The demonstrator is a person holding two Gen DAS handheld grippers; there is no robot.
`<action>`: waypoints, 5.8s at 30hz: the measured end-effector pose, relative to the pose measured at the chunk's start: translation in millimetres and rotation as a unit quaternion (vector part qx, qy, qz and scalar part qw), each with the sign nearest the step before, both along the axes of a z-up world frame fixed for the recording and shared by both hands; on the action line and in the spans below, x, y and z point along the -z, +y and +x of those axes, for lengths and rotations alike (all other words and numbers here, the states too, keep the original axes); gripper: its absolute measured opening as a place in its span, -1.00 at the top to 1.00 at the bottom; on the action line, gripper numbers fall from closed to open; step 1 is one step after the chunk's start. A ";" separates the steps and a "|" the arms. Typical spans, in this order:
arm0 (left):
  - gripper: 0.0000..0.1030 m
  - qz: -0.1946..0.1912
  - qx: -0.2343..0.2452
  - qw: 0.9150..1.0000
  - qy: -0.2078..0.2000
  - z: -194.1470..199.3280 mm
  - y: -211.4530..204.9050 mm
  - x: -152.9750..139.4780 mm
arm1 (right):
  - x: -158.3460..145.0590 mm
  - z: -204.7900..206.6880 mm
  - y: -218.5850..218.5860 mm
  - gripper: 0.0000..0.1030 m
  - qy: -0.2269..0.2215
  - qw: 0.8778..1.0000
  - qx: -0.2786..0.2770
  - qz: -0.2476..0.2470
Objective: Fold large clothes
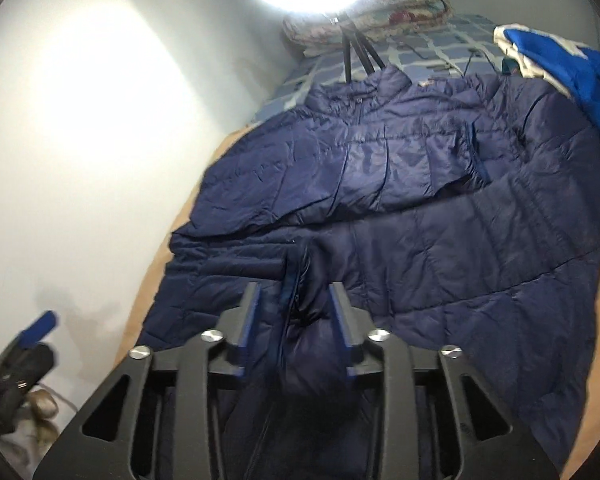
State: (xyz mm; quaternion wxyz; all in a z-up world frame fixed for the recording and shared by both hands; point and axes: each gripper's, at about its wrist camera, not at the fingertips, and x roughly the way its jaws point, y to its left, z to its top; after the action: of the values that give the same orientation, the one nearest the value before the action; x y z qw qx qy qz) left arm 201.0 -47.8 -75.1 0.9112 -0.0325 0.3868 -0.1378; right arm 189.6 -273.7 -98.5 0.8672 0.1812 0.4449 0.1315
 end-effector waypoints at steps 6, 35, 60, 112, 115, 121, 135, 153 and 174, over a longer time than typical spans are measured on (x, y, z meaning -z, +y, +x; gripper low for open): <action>-0.87 -0.060 0.038 0.995 0.066 17.0 -12.6 14.7 | -37.1 -48.2 -40.4 0.21 -0.014 1.000 0.011 -0.001; 0.94 -0.009 0.092 0.990 0.107 126.1 -145.5 74.6 | -69.8 -95.3 -165.9 0.19 -0.048 0.988 0.143 0.034; 0.96 0.077 -0.047 0.996 0.008 287.7 -58.2 78.2 | -74.5 -89.7 -147.8 0.19 -0.041 0.992 0.113 0.049; -0.37 0.084 -0.071 0.989 -0.099 49.6 92.9 -95.9 | -88.5 -116.1 -139.2 -0.20 -0.108 0.987 0.101 -0.056; -0.37 0.083 -0.063 0.991 -0.084 18.8 102.1 -87.0 | -81.8 -124.1 -144.1 -0.25 -0.104 0.986 0.111 -0.066; -0.38 0.075 -0.058 0.995 -0.029 -17.8 122.9 -43.3 | -52.4 -142.5 -159.2 -0.28 -0.086 0.986 0.132 -0.063; -0.38 -0.004 -0.063 0.988 0.138 -31.7 159.7 84.1 | 35.1 -181.0 -181.0 -0.28 0.031 0.993 0.097 -0.053; -0.37 -0.087 -0.068 0.960 0.257 -23.9 166.9 151.8 | 92.5 -180.9 -177.0 -0.28 0.112 0.988 0.045 0.093; 0.86 -0.144 -0.028 0.971 0.190 -22.7 144.5 103.7 | 67.7 -172.6 -142.1 0.92 0.087 0.991 -0.011 0.102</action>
State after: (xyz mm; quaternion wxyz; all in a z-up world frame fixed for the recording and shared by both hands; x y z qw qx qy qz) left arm 178.3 96.7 -178.8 0.8102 -0.1997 0.5279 -0.1581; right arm 17.0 -415.8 -166.2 0.8004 0.2747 0.5049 0.1699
